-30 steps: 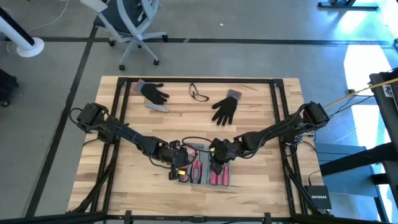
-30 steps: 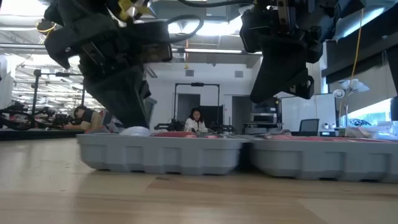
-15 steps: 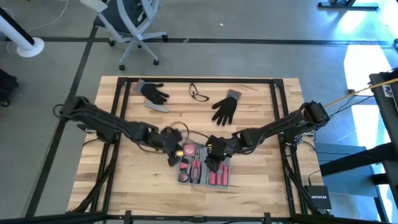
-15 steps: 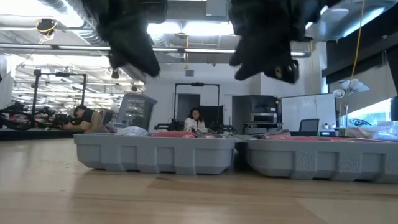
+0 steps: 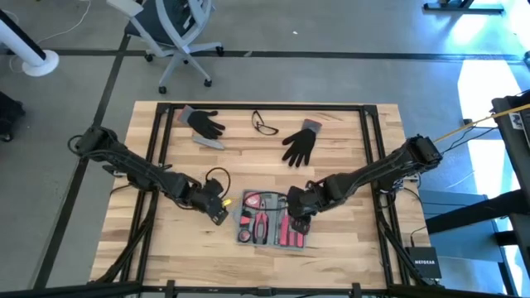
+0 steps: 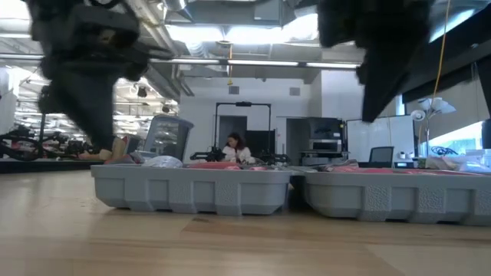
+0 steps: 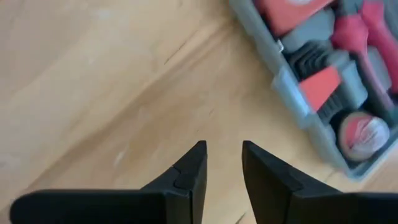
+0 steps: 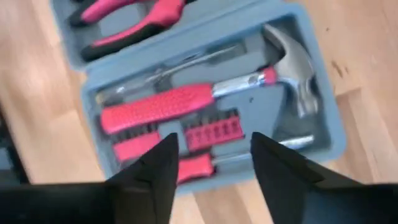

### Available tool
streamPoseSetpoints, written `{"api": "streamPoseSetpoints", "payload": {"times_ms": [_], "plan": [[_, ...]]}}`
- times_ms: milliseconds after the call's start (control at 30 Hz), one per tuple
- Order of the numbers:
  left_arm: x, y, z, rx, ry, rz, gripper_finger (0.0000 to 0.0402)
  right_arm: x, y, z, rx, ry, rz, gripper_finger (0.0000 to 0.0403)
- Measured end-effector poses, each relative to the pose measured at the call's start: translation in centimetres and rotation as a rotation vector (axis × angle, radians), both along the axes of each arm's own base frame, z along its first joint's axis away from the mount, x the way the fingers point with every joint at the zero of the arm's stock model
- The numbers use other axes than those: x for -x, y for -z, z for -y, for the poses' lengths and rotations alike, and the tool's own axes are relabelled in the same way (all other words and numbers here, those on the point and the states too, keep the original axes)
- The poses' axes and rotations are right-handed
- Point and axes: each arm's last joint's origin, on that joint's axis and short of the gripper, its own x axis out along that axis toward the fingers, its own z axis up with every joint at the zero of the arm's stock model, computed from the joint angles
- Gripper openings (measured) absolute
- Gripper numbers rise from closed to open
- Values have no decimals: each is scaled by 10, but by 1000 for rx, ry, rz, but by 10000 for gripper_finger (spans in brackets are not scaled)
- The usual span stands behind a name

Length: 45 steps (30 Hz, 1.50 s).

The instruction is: Prefit tool cases

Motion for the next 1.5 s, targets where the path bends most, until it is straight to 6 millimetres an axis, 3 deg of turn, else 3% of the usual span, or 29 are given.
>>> {"api": "streamPoseSetpoints", "payload": {"times_ms": [133,233,300,467,700,933,1100,1500], "plan": [[11,7,11,20,-4,-21,93,15,-6,-6,48,58,-45,115],[21,19,17,31,-22,-49,88,29,-5,-10,120,110,-132,36],[27,28,19,36,-44,-70,72,37,-4,-16,139,124,-169,12],[17,46,27,95,-36,17,8,48,14,-33,42,193,-178,2],[-2,64,37,96,-54,76,1,64,52,-50,-117,438,-97,0],[-13,66,33,70,-114,170,0,70,70,-43,-114,667,-8,0],[-21,72,31,79,-161,215,0,70,92,-43,-220,758,49,0],[-29,72,31,114,-204,305,0,57,96,-44,-310,815,107,0]]}}
